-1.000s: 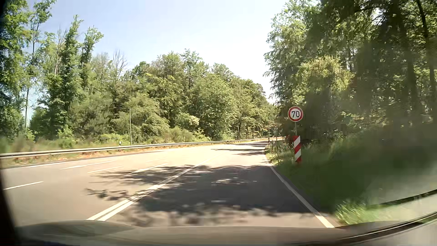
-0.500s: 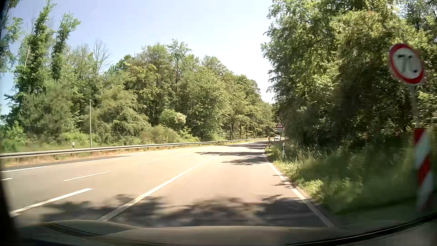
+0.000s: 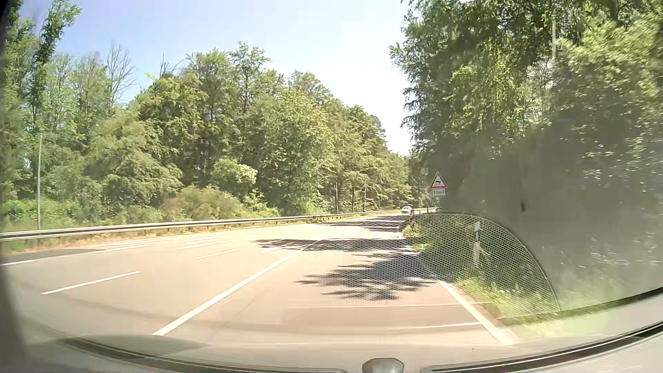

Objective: Follow the waypoints while adhering to traffic rules and regulations

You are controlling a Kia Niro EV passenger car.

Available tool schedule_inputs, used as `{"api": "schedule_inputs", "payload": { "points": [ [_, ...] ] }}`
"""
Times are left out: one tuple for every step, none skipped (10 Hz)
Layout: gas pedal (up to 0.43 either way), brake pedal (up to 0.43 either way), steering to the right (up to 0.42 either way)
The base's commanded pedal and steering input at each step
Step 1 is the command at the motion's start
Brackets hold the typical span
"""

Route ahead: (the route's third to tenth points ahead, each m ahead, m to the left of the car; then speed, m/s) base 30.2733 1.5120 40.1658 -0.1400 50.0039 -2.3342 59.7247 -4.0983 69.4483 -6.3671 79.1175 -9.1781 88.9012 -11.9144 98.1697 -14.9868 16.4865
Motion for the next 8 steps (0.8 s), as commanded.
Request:
{"api": "schedule_inputs", "payload": {
  "points": [
    [0.047,0.03,0.018],
    [0.047,0.03,0.018],
    [0.047,0.03,0.017],
    [0.047,0.03,0.017],
    [0.047,0.03,0.017],
    [0.047,0.03,0.017],
    [0.047,0.03,0.017],
    [0.047,0.03,0.017]
  ]
}}
